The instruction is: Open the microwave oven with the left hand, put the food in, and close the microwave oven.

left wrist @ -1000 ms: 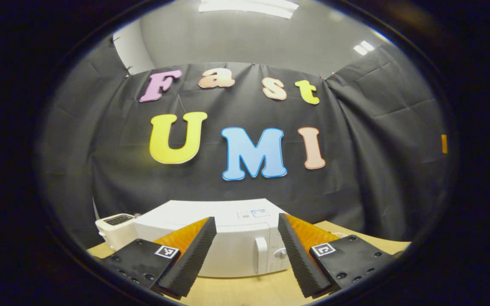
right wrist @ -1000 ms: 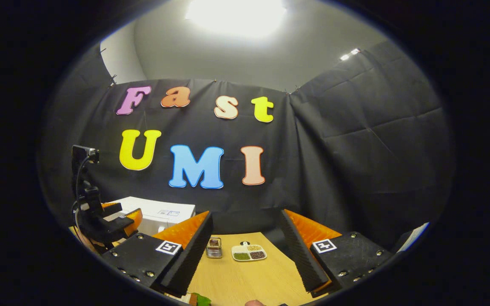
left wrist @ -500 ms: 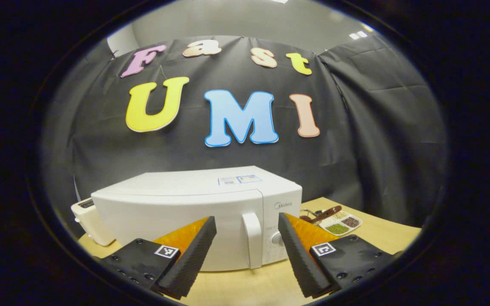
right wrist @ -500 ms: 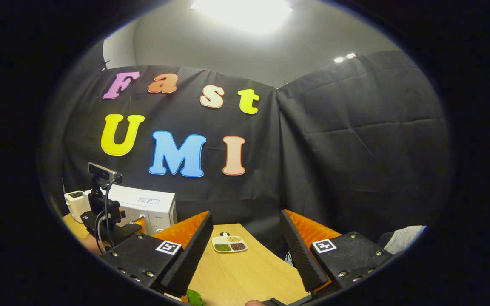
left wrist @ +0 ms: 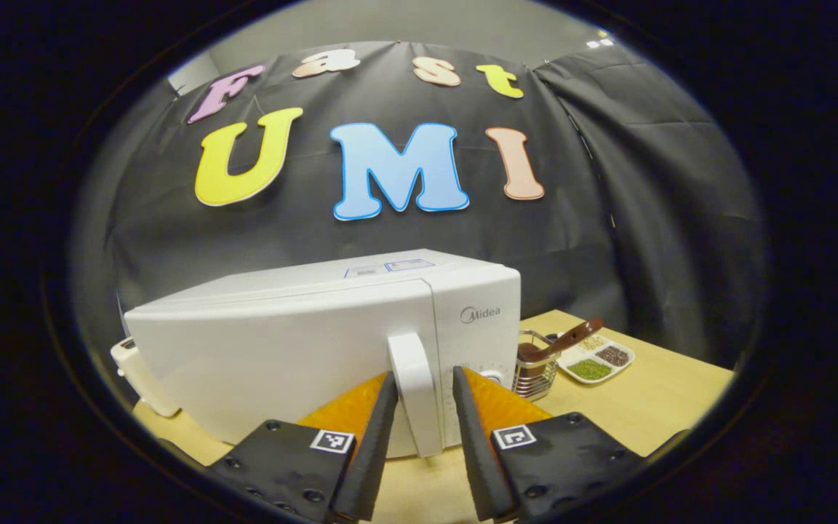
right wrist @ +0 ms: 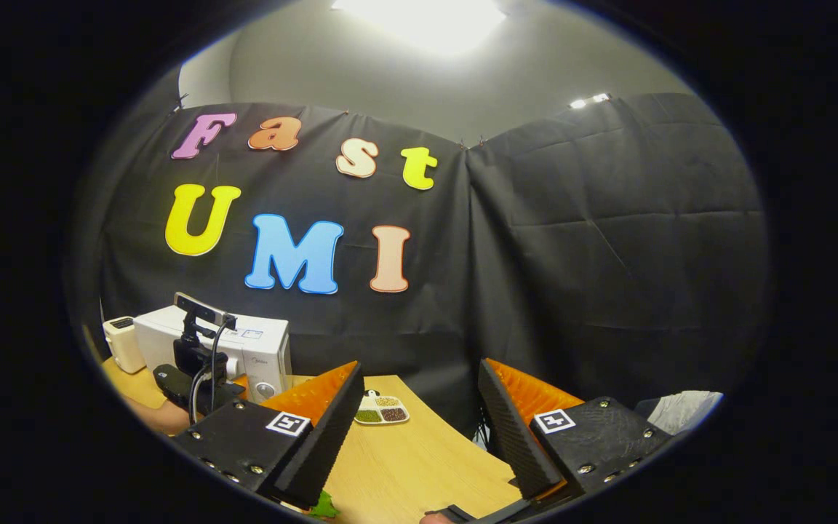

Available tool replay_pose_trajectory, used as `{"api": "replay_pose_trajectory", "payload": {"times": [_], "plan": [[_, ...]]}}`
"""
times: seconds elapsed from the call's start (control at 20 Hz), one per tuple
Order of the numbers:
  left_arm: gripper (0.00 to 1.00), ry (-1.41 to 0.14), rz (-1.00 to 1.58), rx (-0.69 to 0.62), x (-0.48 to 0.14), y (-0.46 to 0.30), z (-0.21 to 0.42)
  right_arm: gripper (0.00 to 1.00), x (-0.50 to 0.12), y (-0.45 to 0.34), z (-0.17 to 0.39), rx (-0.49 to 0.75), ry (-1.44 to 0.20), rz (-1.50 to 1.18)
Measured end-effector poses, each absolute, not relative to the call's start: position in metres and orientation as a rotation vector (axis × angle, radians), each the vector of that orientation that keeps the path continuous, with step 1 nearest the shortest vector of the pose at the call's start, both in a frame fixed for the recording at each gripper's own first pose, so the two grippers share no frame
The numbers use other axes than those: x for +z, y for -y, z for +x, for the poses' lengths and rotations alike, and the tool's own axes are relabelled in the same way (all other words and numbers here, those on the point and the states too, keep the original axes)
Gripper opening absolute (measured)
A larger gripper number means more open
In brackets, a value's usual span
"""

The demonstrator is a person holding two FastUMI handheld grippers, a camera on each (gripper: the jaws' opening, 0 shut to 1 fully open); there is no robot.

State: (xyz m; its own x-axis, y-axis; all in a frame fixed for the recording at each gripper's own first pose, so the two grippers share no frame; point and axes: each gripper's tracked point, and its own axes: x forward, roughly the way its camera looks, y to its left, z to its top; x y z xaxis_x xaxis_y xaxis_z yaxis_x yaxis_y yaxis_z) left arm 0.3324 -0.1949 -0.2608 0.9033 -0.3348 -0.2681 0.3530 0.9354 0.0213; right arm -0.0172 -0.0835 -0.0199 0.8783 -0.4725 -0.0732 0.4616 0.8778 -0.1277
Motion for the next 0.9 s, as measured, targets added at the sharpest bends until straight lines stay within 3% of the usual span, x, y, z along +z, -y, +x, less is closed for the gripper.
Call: {"api": "replay_pose_trajectory", "payload": {"times": [0.1, 0.15, 0.3, 0.45, 0.55, 0.65, 0.75, 0.9], "plan": [[0.48, -0.283, 0.072, -0.332, -0.264, 0.190, 0.337, 0.96, -0.020, 0.085, -0.020, -0.486, -0.108, -0.106], [0.37, -0.285, 0.054, -0.332, -0.263, 0.190, 0.339, 0.96, -0.019, 0.085, -0.021, -0.484, -0.110, -0.103], [0.34, -0.326, 0.050, -0.329, -0.268, 0.192, 0.337, 0.96, -0.019, 0.086, -0.023, -0.470, -0.105, -0.098], [0.18, -0.332, 0.058, -0.309, -0.264, 0.191, 0.336, 0.96, -0.018, 0.088, -0.027, -0.459, -0.102, -0.097], [0.12, -0.343, 0.053, -0.319, -0.265, 0.191, 0.333, 0.96, -0.018, 0.091, -0.031, -0.454, -0.100, -0.092], [0.12, -0.389, 0.035, -0.316, -0.269, 0.187, 0.319, 0.96, -0.018, 0.096, -0.033, -0.450, -0.096, -0.081], [0.09, -0.321, 0.044, -0.326, -0.256, 0.178, 0.298, 0.96, -0.019, 0.097, -0.034, -0.432, -0.089, -0.057], [0.09, -0.340, 0.025, -0.343, -0.258, 0.162, 0.260, 0.96, -0.022, 0.092, -0.027, -0.375, -0.082, -0.033]]}}
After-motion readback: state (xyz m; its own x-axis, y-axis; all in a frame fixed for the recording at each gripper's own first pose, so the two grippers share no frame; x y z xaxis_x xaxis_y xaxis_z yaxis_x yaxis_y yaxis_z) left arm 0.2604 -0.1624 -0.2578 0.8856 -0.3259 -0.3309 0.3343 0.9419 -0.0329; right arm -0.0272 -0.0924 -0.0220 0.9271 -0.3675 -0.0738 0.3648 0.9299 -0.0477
